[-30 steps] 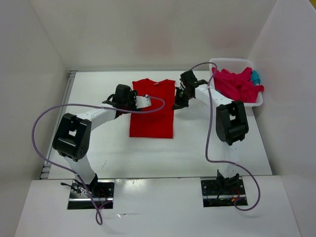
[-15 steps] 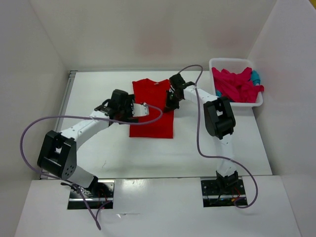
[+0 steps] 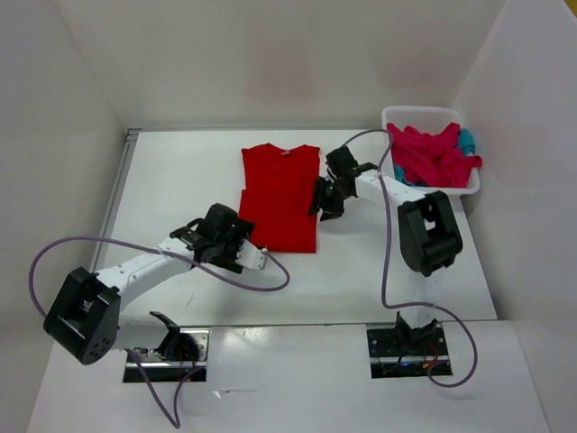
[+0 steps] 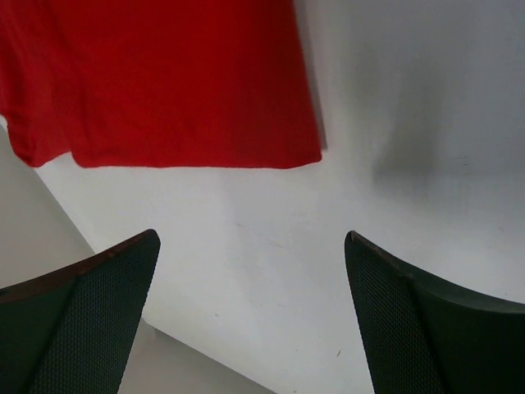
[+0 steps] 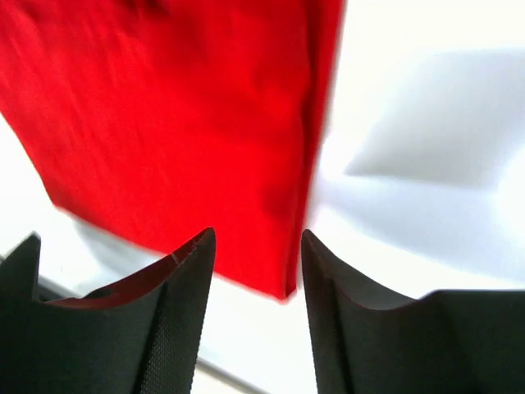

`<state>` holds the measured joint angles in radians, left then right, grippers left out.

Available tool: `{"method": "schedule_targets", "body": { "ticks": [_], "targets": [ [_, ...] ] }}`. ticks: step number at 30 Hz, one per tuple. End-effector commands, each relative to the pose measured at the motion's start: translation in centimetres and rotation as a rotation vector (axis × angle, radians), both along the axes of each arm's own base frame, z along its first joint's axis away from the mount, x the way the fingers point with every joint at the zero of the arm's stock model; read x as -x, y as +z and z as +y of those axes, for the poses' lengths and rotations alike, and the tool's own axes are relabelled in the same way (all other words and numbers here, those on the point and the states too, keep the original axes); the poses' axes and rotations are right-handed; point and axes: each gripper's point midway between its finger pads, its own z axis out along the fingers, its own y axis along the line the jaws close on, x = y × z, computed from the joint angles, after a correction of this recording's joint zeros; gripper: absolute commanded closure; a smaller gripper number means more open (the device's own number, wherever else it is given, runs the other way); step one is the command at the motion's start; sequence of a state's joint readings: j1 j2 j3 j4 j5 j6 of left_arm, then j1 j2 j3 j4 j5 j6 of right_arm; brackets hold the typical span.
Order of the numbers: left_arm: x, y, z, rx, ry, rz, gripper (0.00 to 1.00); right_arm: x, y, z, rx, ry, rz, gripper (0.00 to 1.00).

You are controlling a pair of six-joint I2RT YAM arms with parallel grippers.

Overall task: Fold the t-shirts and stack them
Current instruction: Grab one side of the 2/3 rectangular tshirt with both arms

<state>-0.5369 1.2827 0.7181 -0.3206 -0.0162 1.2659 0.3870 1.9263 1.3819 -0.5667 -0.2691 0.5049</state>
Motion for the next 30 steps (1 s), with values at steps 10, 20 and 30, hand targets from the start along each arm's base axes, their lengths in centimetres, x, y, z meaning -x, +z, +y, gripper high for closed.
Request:
{"method": "schedule_targets", "body": {
  "ticks": [10, 20, 30],
  "targets": [
    [-0.9, -3.4, -0.3, -0.102, -0.109, 0.025, 0.1, 6.5, -1.2, 1.2, -0.054, 0.042, 0.066, 0.41],
    [0.0, -5.3, -0.4, -0.107, -0.116, 0.067, 0.23, 8.0, -2.6, 2.3, -0.074, 0.07, 0.127, 0.37],
    [-0.5, -6.3, -1.3, -0.079, -0.107, 0.099, 0.39, 9.1, -3.6, 1.9, -0.061, 0.079, 0.165, 0.36]
  ]
}}
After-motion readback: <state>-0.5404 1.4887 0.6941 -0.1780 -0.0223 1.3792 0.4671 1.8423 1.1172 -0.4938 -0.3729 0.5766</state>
